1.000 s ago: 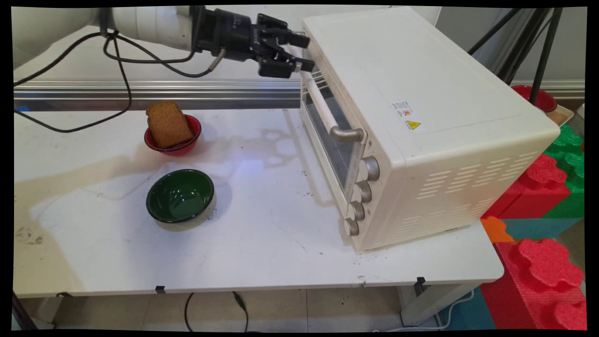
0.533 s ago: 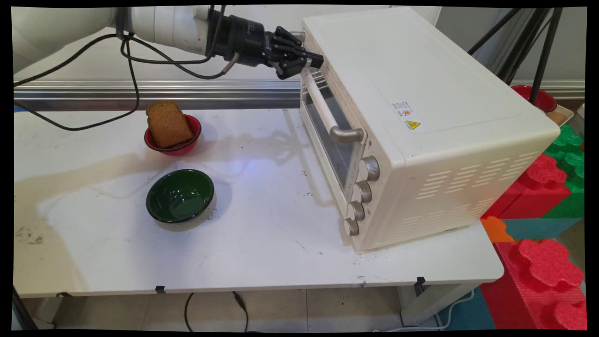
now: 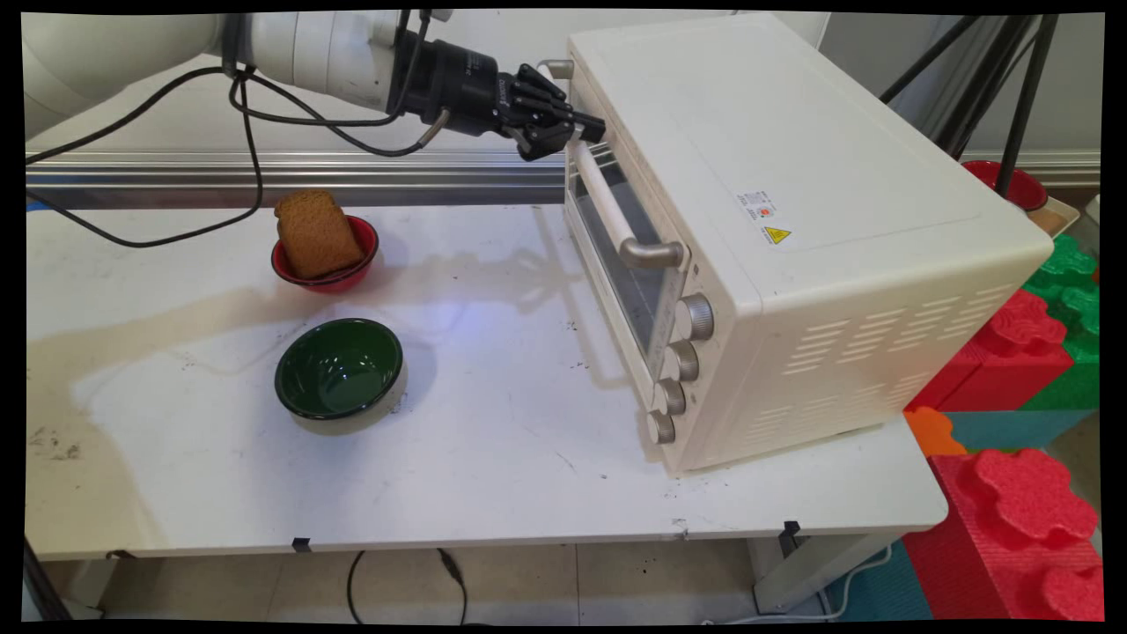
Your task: Open the oven
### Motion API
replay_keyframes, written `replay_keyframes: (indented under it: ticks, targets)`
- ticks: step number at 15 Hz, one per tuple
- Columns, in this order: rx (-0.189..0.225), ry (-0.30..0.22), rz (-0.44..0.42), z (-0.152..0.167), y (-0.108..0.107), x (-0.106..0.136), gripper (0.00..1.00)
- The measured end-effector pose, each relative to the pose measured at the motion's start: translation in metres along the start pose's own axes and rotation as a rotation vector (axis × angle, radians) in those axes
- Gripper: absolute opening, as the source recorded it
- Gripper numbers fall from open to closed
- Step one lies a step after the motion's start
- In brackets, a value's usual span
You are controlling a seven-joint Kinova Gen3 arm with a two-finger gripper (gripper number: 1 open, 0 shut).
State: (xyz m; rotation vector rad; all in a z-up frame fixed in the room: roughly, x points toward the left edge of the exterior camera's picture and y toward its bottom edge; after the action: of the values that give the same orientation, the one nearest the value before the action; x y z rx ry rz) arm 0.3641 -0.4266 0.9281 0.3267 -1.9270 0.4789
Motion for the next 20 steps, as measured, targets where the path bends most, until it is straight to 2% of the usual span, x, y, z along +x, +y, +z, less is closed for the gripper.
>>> replay_keyframes:
  ticks: [10,20]
  targets:
    - [-0.007,-0.039,0.017,-0.032,0.002,-0.025,0.0]
    - [-0.011,-0.091,0.006,-0.085,0.016,-0.079,0.0]
